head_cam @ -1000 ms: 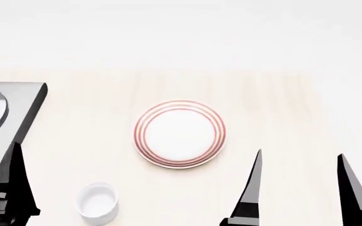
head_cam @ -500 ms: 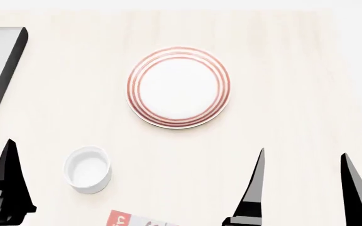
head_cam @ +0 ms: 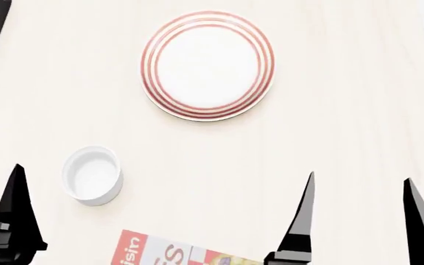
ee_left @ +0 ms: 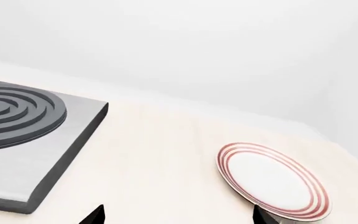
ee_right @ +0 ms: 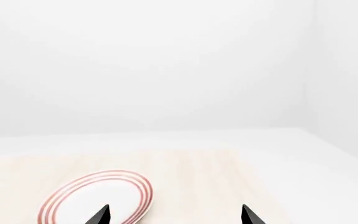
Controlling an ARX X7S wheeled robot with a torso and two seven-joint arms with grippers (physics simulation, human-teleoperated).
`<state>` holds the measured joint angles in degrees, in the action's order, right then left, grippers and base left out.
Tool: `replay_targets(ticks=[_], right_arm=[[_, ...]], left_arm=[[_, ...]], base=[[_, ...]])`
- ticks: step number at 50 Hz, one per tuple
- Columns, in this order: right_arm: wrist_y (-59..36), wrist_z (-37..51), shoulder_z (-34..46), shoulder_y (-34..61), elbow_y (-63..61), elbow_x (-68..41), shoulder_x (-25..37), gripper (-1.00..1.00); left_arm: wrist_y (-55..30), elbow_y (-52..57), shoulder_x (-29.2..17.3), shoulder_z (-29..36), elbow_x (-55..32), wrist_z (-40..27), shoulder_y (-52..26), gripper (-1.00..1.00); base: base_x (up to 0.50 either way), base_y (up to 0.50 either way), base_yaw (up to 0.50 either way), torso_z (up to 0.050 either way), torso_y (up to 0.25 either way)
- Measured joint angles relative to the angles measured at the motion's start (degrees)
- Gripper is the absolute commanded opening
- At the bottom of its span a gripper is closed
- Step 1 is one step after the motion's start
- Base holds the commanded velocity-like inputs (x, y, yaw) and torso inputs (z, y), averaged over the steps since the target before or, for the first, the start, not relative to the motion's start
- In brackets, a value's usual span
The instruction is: Pick the akita bowl on the cookies box and place it on the plate.
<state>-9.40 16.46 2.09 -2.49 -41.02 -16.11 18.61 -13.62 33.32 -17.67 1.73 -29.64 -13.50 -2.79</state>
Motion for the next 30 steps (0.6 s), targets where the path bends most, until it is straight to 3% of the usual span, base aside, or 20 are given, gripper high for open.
replay_targets(ticks=[13, 30], right_arm=[[-12.1, -0.6, 1.3, 4.2, -4.9, -5.4, 4.9, 1.0], [-35.2, 0.9, 1.6, 16.4, -13.8, -18.4, 12.2, 1.0]], left_arm=[[-9.5, 0.7, -3.3, -0.3, -3.0, -3.2, -4.7, 1.0], [-20.6, 0.6, -9.7, 0.1, -12.2, 0.8, -14.0, 1.0]], base=[[0.0, 0.0, 0.0, 0.0, 0.0], [0.0, 0.0, 0.0, 0.0, 0.0]])
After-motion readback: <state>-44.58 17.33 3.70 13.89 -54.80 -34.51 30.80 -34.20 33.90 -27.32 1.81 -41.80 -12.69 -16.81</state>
